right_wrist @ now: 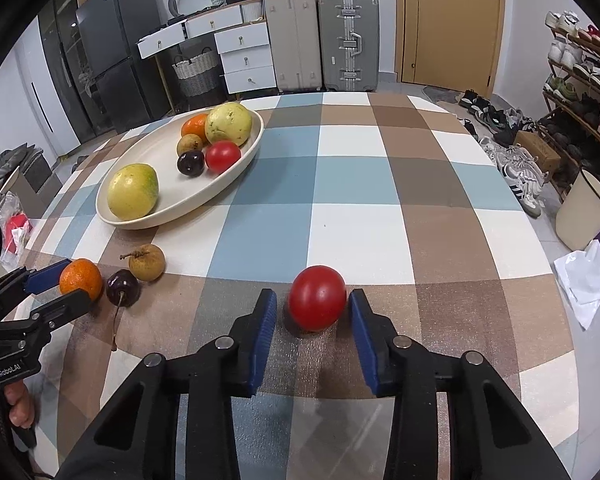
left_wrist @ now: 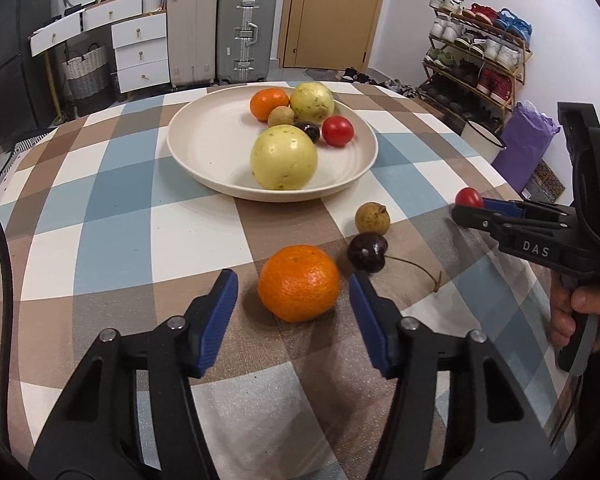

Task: Organize fruits
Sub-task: 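Close the right gripper on the red tomato while the left grips the mandarin, then lift and carry the tomato and mandarin over the cream plate with both grippers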

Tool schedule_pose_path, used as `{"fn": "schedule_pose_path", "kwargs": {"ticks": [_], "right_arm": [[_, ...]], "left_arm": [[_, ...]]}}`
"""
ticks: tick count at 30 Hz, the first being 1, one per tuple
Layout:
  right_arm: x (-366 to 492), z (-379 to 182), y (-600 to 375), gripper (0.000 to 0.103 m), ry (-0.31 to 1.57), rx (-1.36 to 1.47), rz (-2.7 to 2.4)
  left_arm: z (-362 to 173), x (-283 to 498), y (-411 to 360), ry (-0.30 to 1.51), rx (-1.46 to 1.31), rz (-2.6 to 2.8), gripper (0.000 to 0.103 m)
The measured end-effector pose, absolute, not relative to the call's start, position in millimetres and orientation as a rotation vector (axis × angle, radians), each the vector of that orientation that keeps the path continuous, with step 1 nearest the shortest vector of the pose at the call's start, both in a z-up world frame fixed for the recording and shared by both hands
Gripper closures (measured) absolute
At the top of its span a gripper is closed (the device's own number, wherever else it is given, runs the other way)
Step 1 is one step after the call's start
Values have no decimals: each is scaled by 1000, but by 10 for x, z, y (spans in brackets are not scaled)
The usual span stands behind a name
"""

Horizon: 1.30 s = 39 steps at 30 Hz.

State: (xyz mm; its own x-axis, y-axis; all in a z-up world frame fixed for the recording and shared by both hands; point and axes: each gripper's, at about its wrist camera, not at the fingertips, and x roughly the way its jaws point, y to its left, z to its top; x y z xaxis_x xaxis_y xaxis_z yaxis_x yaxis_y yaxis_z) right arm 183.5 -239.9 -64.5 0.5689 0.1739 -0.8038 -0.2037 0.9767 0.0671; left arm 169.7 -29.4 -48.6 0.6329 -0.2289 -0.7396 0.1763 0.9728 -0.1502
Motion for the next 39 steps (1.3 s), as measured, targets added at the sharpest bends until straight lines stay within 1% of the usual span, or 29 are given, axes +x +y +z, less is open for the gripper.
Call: {"fn": "schedule_pose_path", "kwargs": {"ticks": [1,2,4,8,22,39], "right_arm": [[1833,-646,-2401,69,940,-34,223],[1833,-648,-2399,70,940,-37,223],[1830,-649,-2396,73,941,-42,223],[1822,-646,-2397,75,941,-47,222],[1811,-635,-2373,75,935,-38,239],[1705,-449,-2111,75,884,-60,334]], "left_arm": [[-485,1696,-297,855,-67,-241,59],[-489,1699,-303,859,-69,-248,63],[-489,1697,-299,859,-72,-247,65],[-485,1699,-282,859,-84,-250,65],[-409,1660,-193,816,-118,-234,66],[-288,1585,-31,746,-178,-182,66]]}}
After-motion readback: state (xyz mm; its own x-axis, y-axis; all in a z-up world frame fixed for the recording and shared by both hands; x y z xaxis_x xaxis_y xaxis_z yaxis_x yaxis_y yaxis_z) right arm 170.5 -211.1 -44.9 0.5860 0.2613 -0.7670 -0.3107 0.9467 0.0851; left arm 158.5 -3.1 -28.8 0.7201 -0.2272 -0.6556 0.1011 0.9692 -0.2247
